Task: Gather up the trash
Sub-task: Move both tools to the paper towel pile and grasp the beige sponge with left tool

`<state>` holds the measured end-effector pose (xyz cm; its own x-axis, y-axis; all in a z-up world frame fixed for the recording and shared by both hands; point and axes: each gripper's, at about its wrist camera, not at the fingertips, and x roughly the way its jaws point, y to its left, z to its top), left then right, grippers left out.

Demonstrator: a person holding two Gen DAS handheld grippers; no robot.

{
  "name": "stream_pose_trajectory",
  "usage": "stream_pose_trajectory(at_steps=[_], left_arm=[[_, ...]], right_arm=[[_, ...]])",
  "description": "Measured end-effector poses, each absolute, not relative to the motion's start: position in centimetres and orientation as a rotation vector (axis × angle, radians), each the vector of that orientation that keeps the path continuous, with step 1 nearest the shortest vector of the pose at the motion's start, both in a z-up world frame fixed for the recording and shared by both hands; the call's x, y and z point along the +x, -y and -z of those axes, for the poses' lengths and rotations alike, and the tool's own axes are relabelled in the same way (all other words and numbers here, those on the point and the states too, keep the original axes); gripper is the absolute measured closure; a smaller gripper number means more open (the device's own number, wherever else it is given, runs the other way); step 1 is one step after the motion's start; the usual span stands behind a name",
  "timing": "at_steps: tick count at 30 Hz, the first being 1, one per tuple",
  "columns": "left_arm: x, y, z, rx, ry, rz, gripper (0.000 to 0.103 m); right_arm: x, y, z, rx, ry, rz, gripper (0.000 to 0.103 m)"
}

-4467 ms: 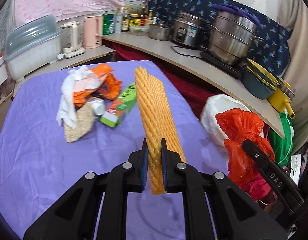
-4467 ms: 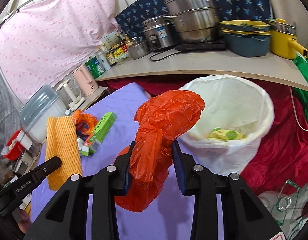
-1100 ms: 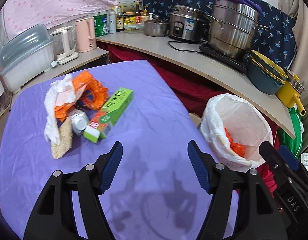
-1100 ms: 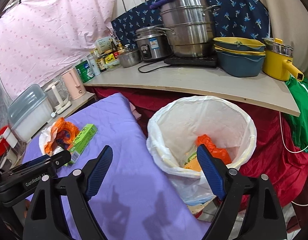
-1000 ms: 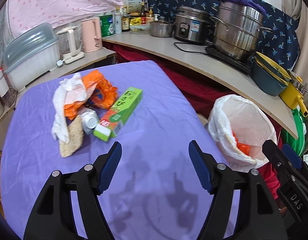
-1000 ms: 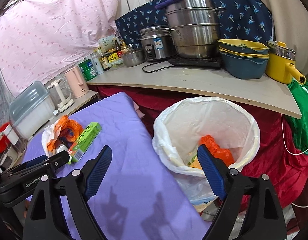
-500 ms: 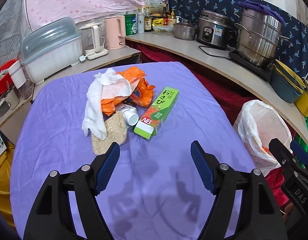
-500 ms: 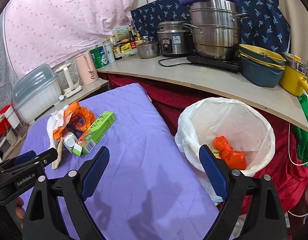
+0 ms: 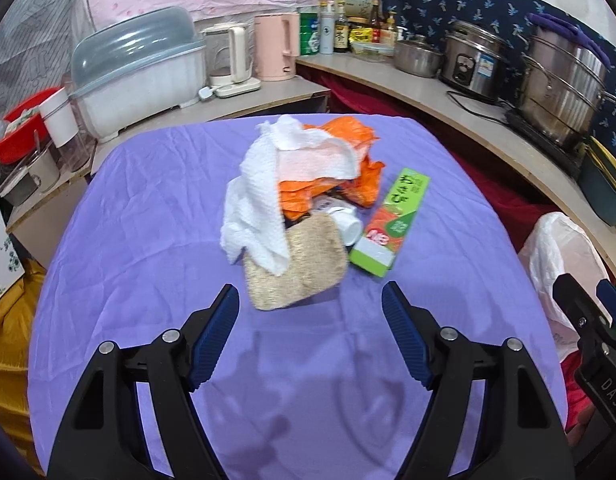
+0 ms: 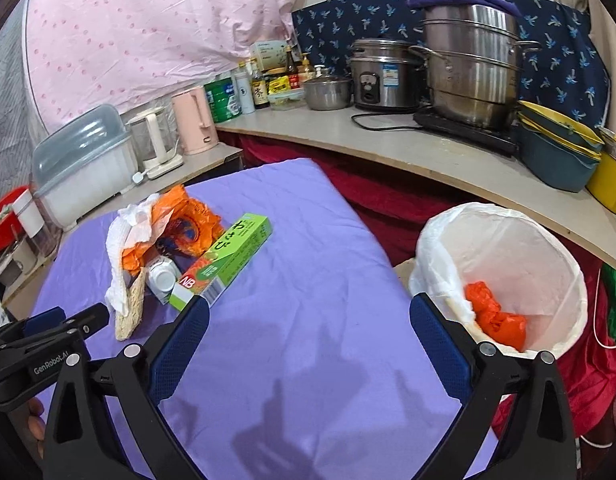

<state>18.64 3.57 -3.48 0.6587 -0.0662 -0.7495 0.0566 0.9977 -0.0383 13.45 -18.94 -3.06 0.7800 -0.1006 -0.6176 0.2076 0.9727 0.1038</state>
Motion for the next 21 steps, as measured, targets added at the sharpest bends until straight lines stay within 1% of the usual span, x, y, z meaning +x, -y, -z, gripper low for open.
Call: stream_pose_trajectory(at_steps=[5,7,9,12,21], left_arm=[[19.9,-5.9,3.9,-0.021,-0.854,0.033,0.033],[20.5,-6.7,4.1,-0.027,-0.856,0.023,0.03],[21.2,-7.4,4.2,-0.04,-0.855,0.019,0.026],[22.5,-8.3,4.3,-0.058,-0.858,0.014,0.024],[26.9,-9.0,6.0,-0.143,-0.913,0.056,0.023]], right_arm=[[15.3,16.9,4.2,0.177,-0.697,0.124,0.006],[16.2,16.0,4.6,0.18,-0.715,0.103,0.006],[17.0,15.2,4.8,0.174,-0.725,0.088,0.006],[18.1,14.5,5.0,0.172,-0.744,0.07,0.006],[22.0,13.1,5.3,0.181,-0.785,0.03,0.006]])
